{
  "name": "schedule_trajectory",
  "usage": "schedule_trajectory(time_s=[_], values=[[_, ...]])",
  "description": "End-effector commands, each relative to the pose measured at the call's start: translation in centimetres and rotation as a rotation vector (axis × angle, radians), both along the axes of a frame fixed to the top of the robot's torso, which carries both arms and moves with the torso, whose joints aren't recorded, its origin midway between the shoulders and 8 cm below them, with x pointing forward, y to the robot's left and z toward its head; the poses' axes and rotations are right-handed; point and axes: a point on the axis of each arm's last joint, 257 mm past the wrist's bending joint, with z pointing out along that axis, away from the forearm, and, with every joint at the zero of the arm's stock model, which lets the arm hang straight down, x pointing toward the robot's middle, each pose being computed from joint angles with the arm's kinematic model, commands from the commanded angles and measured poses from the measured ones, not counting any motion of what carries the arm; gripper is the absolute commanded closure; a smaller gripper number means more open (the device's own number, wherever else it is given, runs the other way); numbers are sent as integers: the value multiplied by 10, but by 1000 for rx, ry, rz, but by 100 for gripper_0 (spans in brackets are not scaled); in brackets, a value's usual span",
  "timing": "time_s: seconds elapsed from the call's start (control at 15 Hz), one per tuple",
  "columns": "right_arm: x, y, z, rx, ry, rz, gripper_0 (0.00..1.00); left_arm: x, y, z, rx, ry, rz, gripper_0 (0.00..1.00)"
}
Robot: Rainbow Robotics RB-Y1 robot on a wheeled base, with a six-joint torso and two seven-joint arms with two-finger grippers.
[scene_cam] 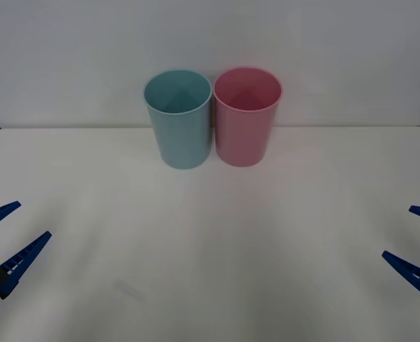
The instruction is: Grasp the object on the table and drop it into the matching bin: aluminum can to the light blue bin, PET bottle to the pink bin.
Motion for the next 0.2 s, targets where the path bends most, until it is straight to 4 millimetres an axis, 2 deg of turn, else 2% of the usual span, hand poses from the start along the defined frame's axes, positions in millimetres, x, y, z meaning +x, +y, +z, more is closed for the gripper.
schedule_trajectory(time_s=[0.07, 0.2], values=[[-2, -1, -2, -3, 4, -5, 0, 0, 0, 0, 0, 0, 0, 0], [-2, -1, -2, -3, 4, -5, 0, 0, 0, 0, 0, 0, 0, 0]])
